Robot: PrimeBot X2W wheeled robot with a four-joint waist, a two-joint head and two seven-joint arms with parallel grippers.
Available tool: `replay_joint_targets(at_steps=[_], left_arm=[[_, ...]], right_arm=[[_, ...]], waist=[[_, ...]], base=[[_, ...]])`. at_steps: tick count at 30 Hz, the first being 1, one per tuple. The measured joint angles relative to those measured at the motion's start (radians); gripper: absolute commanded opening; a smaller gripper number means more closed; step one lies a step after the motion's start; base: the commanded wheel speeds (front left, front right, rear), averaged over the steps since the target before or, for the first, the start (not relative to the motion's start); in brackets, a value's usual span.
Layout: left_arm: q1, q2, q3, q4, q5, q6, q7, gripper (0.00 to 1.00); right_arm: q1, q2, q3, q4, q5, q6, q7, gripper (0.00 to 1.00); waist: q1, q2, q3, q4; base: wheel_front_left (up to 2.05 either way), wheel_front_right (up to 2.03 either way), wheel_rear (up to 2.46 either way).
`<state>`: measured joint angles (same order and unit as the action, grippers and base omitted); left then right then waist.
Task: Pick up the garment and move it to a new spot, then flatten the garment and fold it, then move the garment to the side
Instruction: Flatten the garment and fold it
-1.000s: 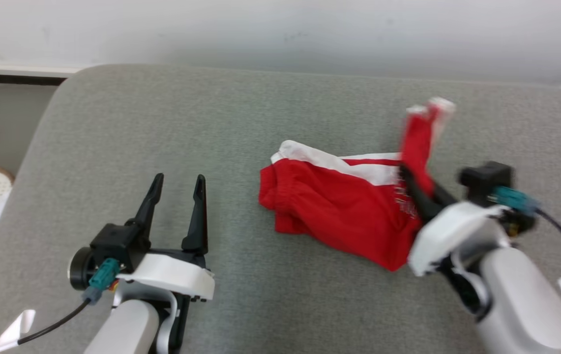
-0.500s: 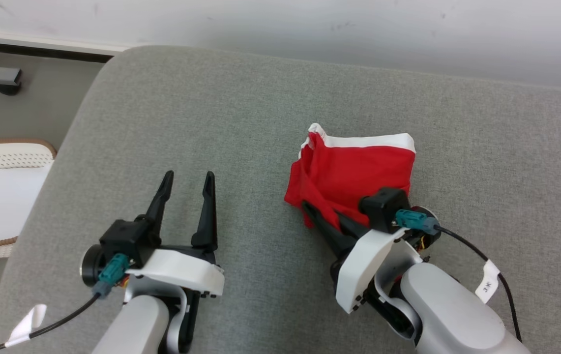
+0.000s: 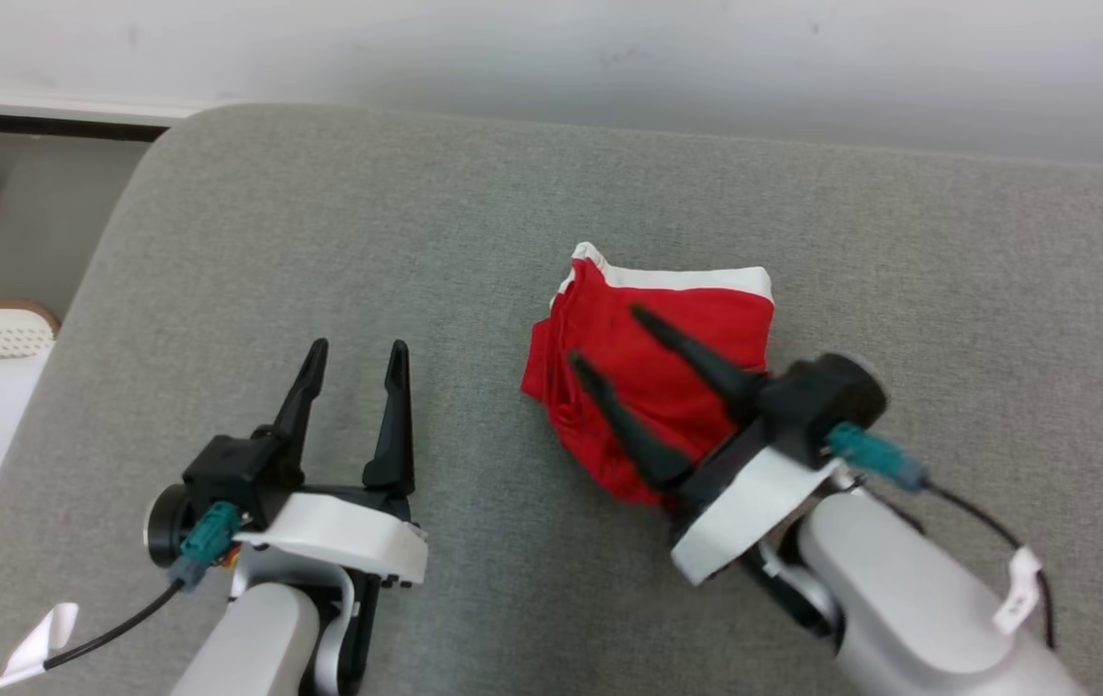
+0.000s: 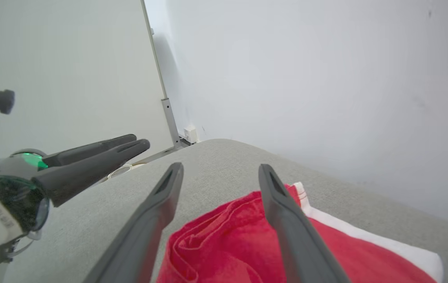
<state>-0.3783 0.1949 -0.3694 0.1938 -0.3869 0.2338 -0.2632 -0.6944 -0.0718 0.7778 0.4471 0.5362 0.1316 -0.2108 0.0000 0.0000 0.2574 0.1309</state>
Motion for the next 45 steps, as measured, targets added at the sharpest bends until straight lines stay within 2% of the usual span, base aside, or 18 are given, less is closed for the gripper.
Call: replay_joint_targets(at_steps=[6, 13, 19, 26, 37, 38, 40, 44, 45], left_arm=[[0.01, 0.007, 0.005, -0.006, 0.008, 0.008, 0.0, 1.0], [0.026, 0.029, 0.01, -0.015, 0.016, 0.018, 0.0, 1.0], [0.038, 0.058, 0.017, -0.021, 0.017, 0.024, 0.008, 1.0], [0.053, 0.078, 0.016, -0.032, 0.022, 0.031, 0.02, 1.0], [0.055, 0.086, 0.008, -0.04, 0.022, 0.036, 0.027, 1.0], [0.053, 0.086, 0.006, -0.043, 0.022, 0.036, 0.027, 1.0], [0.048, 0.086, 0.005, -0.046, 0.022, 0.036, 0.027, 1.0], [0.032, 0.081, 0.002, -0.054, 0.024, 0.035, 0.024, 1.0], [0.021, 0.074, -0.001, -0.059, 0.025, 0.035, 0.022, 1.0]], right_arm=[[0.028, -0.061, -0.207, -0.052, -0.047, 0.0, -0.025, 1.0], [0.194, -0.114, -0.5, -0.119, -0.112, 0.0, -0.006, 1.0], [0.351, -0.1, -0.681, -0.233, -0.172, 0.0, 0.054, 1.0], [0.446, -0.047, -0.757, -0.357, -0.204, 0.0, 0.123, 1.0], [0.478, -0.021, -0.782, -0.419, -0.228, 0.0, 0.167, 1.0], [0.477, -0.02, -0.779, -0.42, -0.228, 0.0, 0.171, 0.49], [0.468, -0.022, -0.758, -0.409, -0.227, 0.0, 0.184, 0.0], [0.419, -0.026, -0.687, -0.365, -0.217, 0.0, 0.191, 0.0], [0.374, -0.025, -0.614, -0.319, -0.204, 0.0, 0.188, 0.0]], waist=[[0.0, 0.0, -0.008, -0.025], [0.0, 0.0, -0.019, -0.057], [0.0, 0.0001, -0.025, -0.088], [0.0, 0.0, -0.032, -0.114], [0.0, 0.0, -0.032, -0.118], [-0.0001, 0.0, -0.028, -0.115], [0.0, 0.0, -0.024, -0.108], [0.0, 0.0001, -0.014, -0.092], [0.0, 0.0001, -0.007, -0.076]], base=[[0.0, 0.0, 0.0], [0.0, 0.0, 0.0], [0.0, 0.0, 0.0], [0.0, 0.0, 0.0], [0.0, 0.0, 0.0], [0.0, 0.0, 0.0], [0.0, 0.0, 0.0], [0.0, 0.0, 0.0], [0.0, 0.0, 0.0]])
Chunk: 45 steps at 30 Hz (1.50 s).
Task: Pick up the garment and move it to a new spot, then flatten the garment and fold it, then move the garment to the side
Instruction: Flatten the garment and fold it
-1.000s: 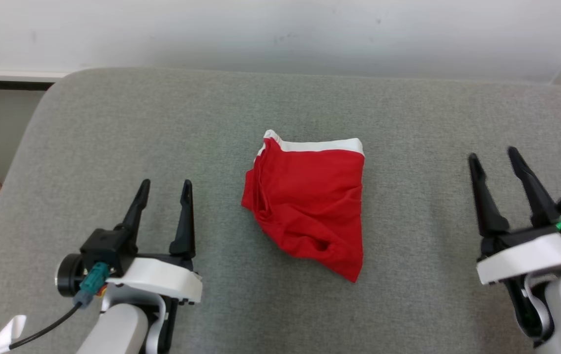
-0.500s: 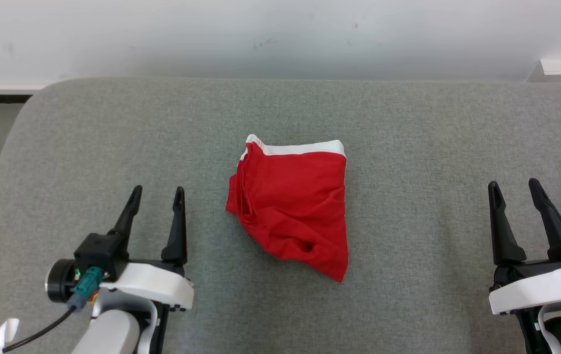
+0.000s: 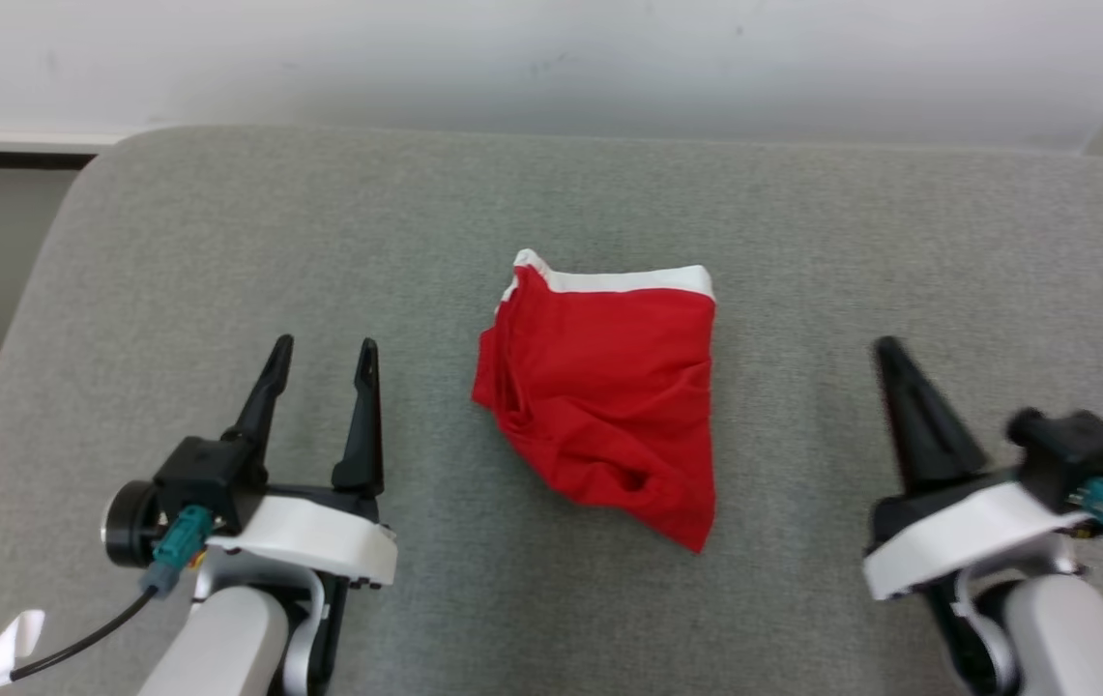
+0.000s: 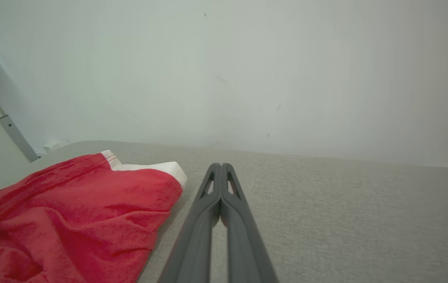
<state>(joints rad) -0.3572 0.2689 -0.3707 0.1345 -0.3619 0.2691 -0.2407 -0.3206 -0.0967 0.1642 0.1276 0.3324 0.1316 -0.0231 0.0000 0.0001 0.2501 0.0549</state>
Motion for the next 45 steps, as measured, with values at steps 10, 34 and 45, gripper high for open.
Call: replay_joint_targets(at_steps=[10, 34, 45], left_arm=[[-0.051, -0.044, -0.025, 0.015, 0.003, -0.022, -0.015, 1.0], [-0.055, -0.105, -0.012, 0.043, 0.035, -0.059, -0.022, 1.0], [-0.039, -0.116, 0.011, 0.058, 0.056, -0.07, -0.022, 1.0]], right_arm=[[-0.213, 0.031, 0.302, 0.3, 0.098, 0.0, -0.059, 0.0], [-0.431, 0.046, 0.789, 0.605, 0.402, 0.0, -0.163, 0.0], [-0.442, 0.046, 0.912, 0.631, 0.473, 0.0, -0.214, 0.04]], waist=[[0.0001, 0.0, 0.034, 0.095], [0.0, 0.0, 0.044, 0.171], [0.0, -0.0001, 0.017, 0.169]], base=[[0.0, 0.0, 0.0], [0.0, 0.0, 0.0], [0.0, 0.0, 0.0]])
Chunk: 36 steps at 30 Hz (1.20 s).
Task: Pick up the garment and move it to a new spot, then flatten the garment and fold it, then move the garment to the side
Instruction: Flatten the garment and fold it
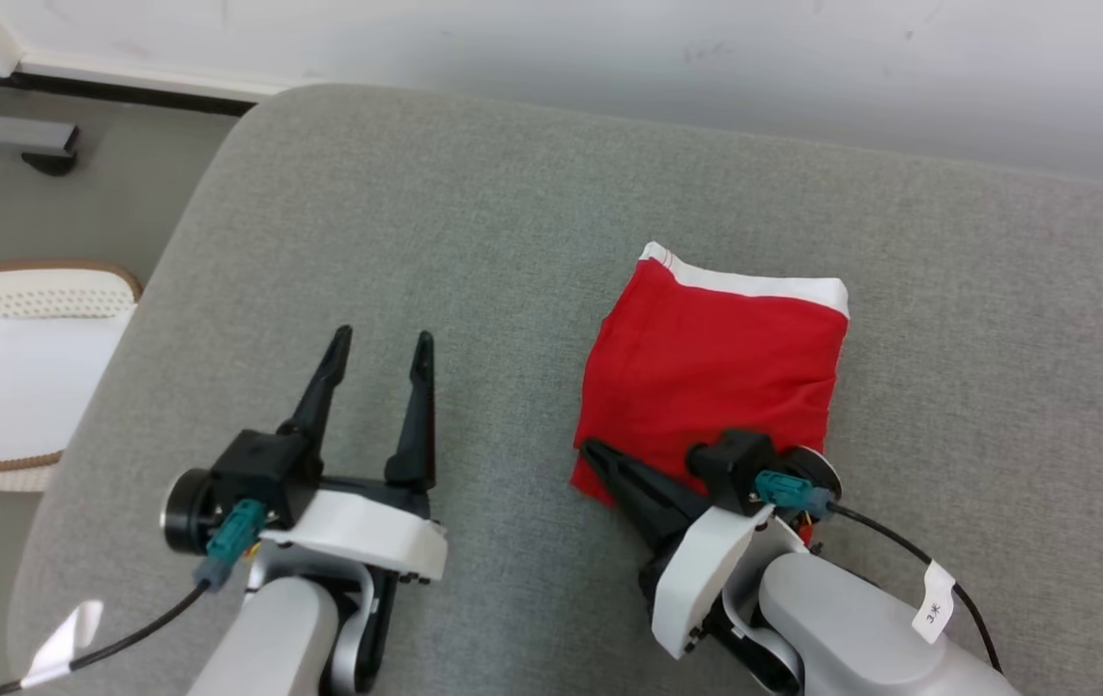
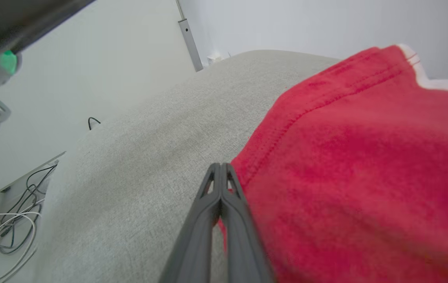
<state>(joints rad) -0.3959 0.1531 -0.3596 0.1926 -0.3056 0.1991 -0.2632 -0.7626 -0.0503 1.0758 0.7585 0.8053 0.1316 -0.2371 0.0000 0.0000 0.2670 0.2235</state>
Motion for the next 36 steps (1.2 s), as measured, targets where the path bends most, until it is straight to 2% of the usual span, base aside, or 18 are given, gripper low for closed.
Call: replay_joint_targets(at_steps=[1, 2, 6, 18, 23, 28, 36], left_arm=[[0.007, 0.002, 0.006, -0.001, 0.003, 0.004, 0.0, 1.0], [0.017, 0.004, 0.015, -0.004, 0.006, 0.006, 0.0, 1.0], [0.054, 0.017, 0.043, -0.026, 0.01, 0.007, -0.001, 1.0], [0.149, 0.065, 0.071, -0.046, 0.036, 0.004, -0.001, 1.0], [0.173, 0.08, 0.068, -0.053, 0.039, 0.004, 0.0, 1.0], [0.216, 0.09, 0.067, -0.052, 0.036, 0.006, 0.008, 1.0], [0.287, 0.105, 0.07, -0.046, 0.022, 0.013, 0.026, 1.0]], right_arm=[[0.0, 0.0, -0.008, -0.012, 0.0, 0.0, -0.006, 0.44], [0.0, 0.001, -0.02, -0.025, -0.001, 0.0, -0.012, 1.0], [0.012, -0.015, -0.14, -0.092, -0.048, 0.0, -0.022, 1.0], [0.281, -0.144, -0.746, -0.319, -0.322, 0.0, -0.013, 1.0], [0.42, -0.135, -0.929, -0.439, -0.403, 0.0, 0.054, 1.0], [0.562, -0.079, -1.021, -0.58, -0.458, 0.0, 0.147, 1.0], [0.723, -0.026, -1.047, -0.731, -0.501, 0.0, 0.253, 1.0]], waist=[[0.0, 0.0, -0.006, -0.004], [0.0, 0.0, -0.012, -0.009], [0.0, 0.0, -0.038, -0.033], [-0.0001, 0.0, -0.108, -0.136], [-0.0001, 0.0, -0.13, -0.174], [-0.0001, 0.0, -0.167, -0.201], [-0.0001, 0.0, -0.245, -0.228]], base=[[0.0, 0.0, 0.0], [0.0, 0.0, 0.0], [0.0, 0.0, 0.0], [0.0, 0.0, 0.0], [0.0, 0.0, 0.0], [0.0, 0.0, 0.0], [0.0, 0.0, 0.0]])
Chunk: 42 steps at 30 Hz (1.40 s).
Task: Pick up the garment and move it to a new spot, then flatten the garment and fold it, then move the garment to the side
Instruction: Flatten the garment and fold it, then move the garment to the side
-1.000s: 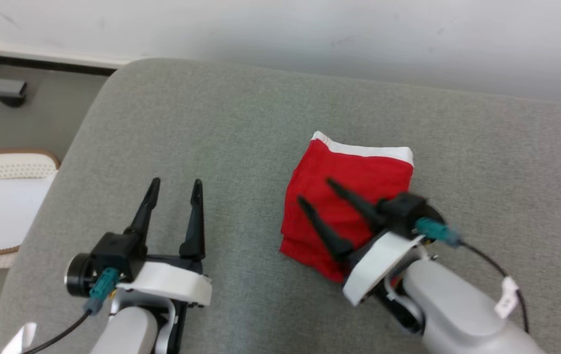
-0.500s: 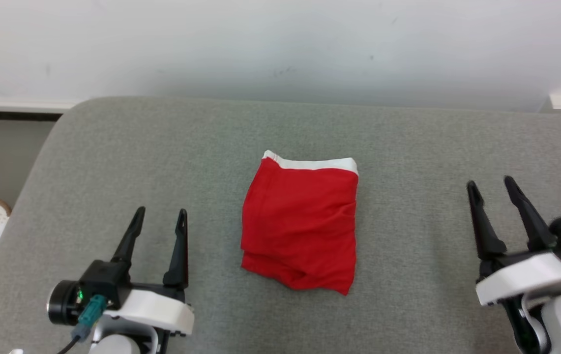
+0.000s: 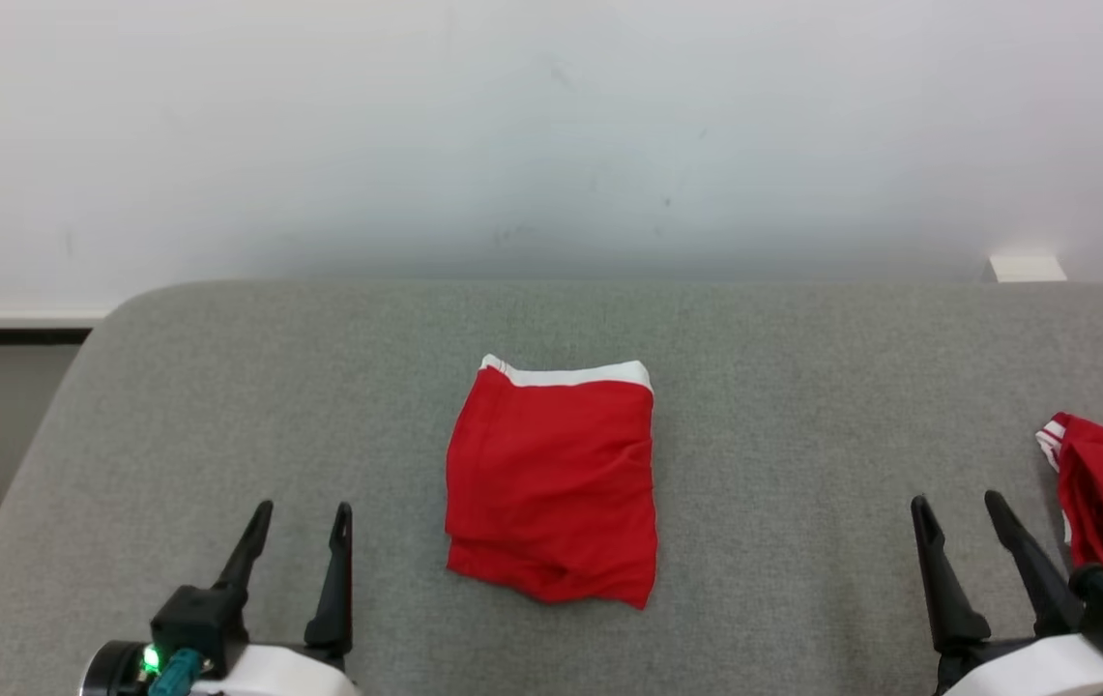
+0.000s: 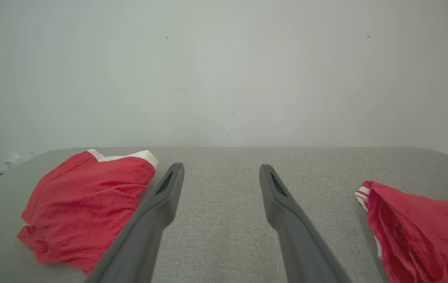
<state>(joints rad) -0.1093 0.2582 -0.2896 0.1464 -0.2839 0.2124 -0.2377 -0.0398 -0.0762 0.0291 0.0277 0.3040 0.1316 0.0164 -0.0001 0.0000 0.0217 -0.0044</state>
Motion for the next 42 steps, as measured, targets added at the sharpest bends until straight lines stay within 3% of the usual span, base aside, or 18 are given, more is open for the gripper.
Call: replay_joint_targets(at_steps=[10, 33, 37, 42], left_arm=[[0.04, 0.009, 0.005, -0.001, -0.028, 0.017, 0.026, 1.0], [-0.004, 0.014, -0.016, -0.023, -0.027, 0.021, 0.025, 1.0], [-0.082, -0.003, -0.035, -0.041, -0.016, 0.009, 0.015, 1.0], [-0.171, -0.048, -0.064, -0.036, 0.001, -0.009, -0.004, 1.0]], right_arm=[[0.079, 0.018, -0.004, -0.09, -0.017, 0.0, 0.063, 1.0], [0.057, 0.018, -0.029, -0.129, -0.049, 0.0, 0.097, 1.0], [-0.033, -0.012, -0.007, -0.09, -0.054, 0.0, 0.113, 1.0], [-0.144, -0.041, 0.065, 0.046, -0.031, 0.0, 0.119, 1.0]], waist=[[0.0, 0.0, -0.041, -0.004], [0.0, 0.0, -0.008, 0.02], [0.0001, 0.0, 0.044, 0.053], [0.0001, 0.0, 0.112, 0.125]], base=[[0.0, 0.0, 0.0], [0.0, 0.0, 0.0], [0.0, 0.0, 0.0], [0.0, 0.0, 0.0]])
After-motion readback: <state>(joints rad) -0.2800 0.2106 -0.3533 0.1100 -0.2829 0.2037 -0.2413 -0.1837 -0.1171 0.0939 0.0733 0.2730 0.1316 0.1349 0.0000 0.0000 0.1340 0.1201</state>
